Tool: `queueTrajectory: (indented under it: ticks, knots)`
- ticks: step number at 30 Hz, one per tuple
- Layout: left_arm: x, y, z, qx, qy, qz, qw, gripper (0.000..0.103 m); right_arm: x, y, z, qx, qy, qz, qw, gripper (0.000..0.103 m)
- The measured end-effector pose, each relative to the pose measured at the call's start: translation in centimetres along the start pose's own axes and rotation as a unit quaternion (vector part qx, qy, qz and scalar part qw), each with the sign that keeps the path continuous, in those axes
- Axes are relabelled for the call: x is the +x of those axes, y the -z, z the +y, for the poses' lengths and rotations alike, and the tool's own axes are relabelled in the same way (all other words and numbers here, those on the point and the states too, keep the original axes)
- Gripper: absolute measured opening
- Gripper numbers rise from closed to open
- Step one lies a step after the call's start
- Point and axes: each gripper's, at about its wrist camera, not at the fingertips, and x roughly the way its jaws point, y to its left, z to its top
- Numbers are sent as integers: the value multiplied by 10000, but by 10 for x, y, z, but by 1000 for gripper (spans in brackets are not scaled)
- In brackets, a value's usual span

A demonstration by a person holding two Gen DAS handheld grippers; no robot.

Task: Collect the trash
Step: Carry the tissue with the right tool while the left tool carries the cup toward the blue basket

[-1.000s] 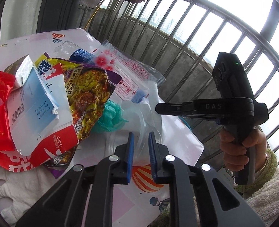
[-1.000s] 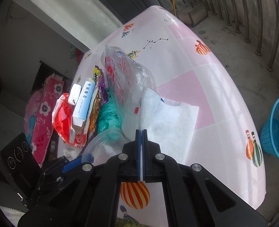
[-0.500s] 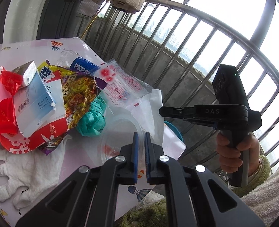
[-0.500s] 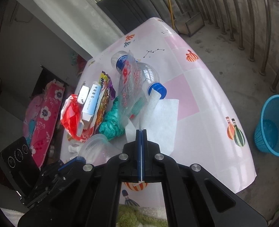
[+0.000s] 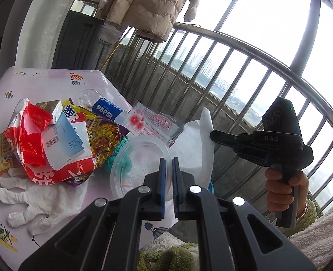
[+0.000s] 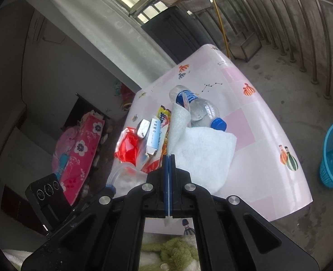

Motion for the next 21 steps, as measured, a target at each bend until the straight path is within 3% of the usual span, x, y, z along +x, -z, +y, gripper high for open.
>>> queueTrajectory:
  ticks: [11, 21]
  knots:
    - [-14, -10, -6, 75, 11, -356, 9993, 5, -30, -11, 11, -127, -357, -512, 9980, 0]
    - [-28, -4, 5, -193, -127, -645, 9976, 5, 5, -36, 34, -370, -387, -96, 9985, 0]
